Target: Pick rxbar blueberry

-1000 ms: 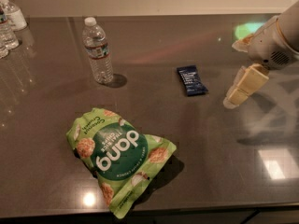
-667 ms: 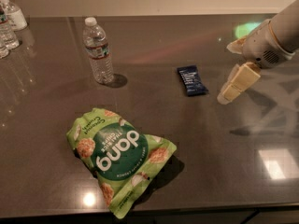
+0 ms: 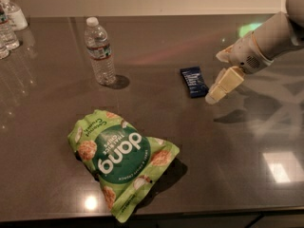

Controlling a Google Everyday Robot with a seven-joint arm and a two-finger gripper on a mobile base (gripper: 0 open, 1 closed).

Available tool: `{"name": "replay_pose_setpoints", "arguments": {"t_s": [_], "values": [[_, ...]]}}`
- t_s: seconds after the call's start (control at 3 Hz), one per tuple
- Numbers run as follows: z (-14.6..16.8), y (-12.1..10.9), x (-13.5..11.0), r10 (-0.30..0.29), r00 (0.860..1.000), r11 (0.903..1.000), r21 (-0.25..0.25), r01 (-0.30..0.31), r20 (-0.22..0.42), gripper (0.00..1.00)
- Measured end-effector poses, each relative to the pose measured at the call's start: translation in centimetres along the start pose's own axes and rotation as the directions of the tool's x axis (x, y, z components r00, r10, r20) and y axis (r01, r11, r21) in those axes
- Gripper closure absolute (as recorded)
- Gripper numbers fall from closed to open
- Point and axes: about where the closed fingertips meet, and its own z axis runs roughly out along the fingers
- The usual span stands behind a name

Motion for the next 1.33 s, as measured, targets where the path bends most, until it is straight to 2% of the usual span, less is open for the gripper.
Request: {"name": "replay_pose_setpoints", "arguments": {"t_s": [0.33,0.67,1.0,1.33], "values": [[2.2,-0.2,-0.8,-0.013,1.000,0.9997,-0.020,0.013,0.012,0.00],[6.5,-3.1,-0.2,-0.008,1.000,0.9993,-0.035,0.009,0.024,0.00],[6.6,-3.3,-0.2,-0.011,1.000,0.9993,-0.034,0.012,0.024,0.00],[6.9,-3.4,-0.3,-0.021,1.000,0.9993,-0.031,0.021,0.017,0.17]]}}
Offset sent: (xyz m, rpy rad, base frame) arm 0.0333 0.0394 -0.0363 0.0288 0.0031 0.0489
